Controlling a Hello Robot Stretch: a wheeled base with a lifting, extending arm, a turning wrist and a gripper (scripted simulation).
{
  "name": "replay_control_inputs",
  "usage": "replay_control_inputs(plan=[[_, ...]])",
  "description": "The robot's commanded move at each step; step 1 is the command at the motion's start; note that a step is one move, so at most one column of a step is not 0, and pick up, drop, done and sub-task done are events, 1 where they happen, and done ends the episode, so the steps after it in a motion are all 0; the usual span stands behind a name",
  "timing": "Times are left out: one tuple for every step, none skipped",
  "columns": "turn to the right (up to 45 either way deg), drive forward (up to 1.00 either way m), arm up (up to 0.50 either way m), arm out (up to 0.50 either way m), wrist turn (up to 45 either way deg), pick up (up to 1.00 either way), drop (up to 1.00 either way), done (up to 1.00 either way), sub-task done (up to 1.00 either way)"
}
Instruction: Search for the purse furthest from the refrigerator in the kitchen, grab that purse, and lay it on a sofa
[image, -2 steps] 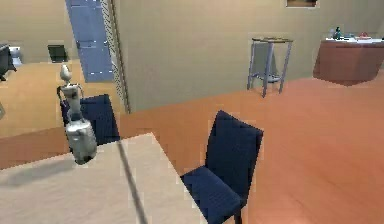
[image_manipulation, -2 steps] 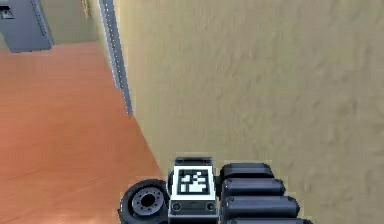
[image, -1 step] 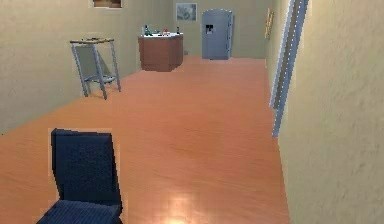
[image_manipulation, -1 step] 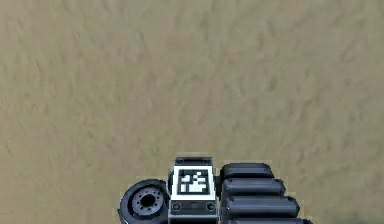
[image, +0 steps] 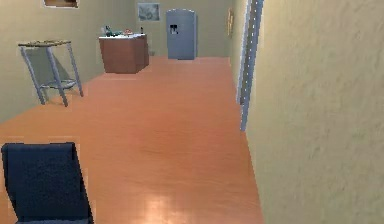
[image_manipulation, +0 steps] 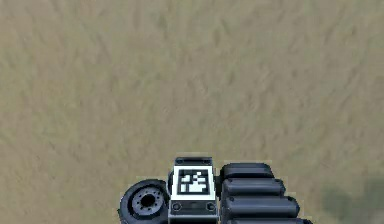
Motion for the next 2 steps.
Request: replay_control_inputs(plan=[[0.0,0.45,0.0,0.0,0.0,0.0,0.0,0.0,0.0],[12.0,0.0,0.0,0.0,0.0,0.0,0.0,0.0,0.0]])
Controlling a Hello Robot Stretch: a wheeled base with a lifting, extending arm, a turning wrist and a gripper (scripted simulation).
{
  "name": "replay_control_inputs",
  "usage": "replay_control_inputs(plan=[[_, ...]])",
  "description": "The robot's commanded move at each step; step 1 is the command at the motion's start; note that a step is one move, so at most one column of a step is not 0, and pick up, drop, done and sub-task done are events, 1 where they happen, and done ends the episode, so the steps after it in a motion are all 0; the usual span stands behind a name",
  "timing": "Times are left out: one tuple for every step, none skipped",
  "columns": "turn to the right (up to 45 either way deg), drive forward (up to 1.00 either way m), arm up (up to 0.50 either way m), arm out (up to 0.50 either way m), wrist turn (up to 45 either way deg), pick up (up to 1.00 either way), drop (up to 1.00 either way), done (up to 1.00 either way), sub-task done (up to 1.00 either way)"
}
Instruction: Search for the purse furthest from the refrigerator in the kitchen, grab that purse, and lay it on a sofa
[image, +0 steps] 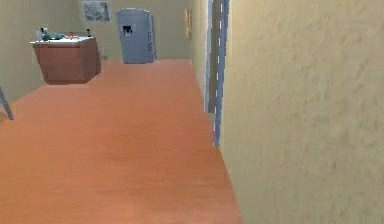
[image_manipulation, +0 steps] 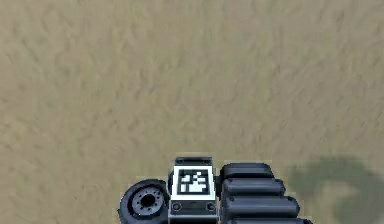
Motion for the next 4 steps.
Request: replay_control_inputs(plan=[[0.0,1.0,0.0,0.0,0.0,0.0,0.0,0.0,0.0],[0.0,1.0,0.0,0.0,0.0,0.0,0.0,0.0,0.0],[9.0,0.0,0.0,0.0,0.0,0.0,0.0,0.0,0.0],[0.0,0.25,0.0,0.0,0.0,0.0,0.0,0.0,0.0]])
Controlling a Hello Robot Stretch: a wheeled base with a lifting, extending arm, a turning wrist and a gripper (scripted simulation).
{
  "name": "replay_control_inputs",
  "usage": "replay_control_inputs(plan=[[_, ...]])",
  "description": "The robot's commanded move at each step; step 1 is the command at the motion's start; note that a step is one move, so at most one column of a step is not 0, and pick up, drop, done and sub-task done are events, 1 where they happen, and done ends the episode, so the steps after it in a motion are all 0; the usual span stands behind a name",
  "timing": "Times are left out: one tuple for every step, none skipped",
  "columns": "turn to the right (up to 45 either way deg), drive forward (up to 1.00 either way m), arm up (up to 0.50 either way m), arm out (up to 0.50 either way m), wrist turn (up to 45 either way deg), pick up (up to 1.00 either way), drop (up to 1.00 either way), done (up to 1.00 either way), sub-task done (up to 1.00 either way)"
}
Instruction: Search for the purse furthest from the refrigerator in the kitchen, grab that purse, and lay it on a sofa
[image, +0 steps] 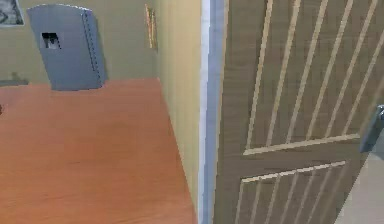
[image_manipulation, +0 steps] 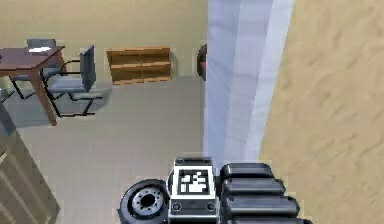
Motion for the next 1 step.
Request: replay_control_inputs(plan=[[45.0,0.0,0.0,0.0,0.0,0.0,0.0,0.0,0.0]])
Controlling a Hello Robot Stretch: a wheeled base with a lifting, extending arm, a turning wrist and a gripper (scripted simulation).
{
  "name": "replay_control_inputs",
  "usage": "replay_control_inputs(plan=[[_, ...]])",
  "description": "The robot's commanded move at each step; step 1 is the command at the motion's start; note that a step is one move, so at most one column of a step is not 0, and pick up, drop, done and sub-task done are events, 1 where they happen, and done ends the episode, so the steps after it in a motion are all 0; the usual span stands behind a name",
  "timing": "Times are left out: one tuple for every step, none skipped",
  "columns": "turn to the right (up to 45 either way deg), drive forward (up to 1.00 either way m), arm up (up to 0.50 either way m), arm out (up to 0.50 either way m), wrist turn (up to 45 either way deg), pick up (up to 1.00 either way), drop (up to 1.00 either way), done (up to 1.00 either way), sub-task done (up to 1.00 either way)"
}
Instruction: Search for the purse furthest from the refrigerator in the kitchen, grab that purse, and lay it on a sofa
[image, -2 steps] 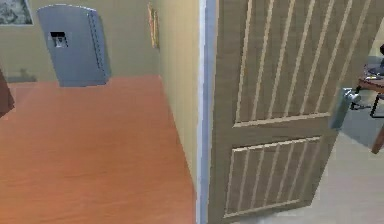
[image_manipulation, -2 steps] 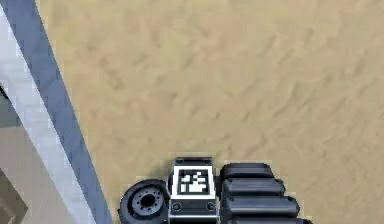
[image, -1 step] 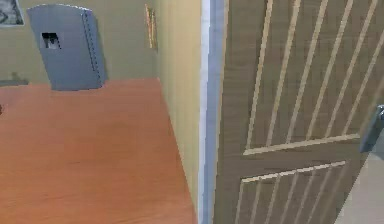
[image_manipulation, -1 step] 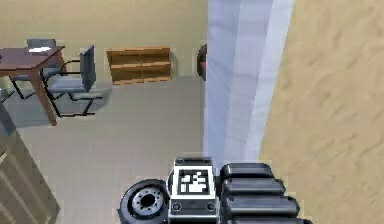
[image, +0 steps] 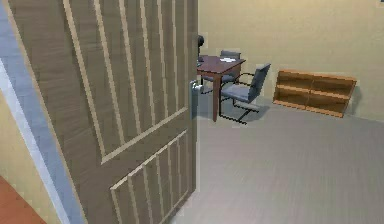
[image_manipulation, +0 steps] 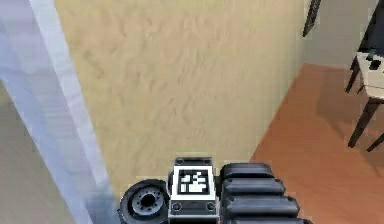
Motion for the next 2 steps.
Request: replay_control_inputs(plan=[[27.0,0.0,0.0,0.0,0.0,0.0,0.0,0.0,0.0],[0.0,0.15,0.0,0.0,0.0,0.0,0.0,0.0,0.0]])
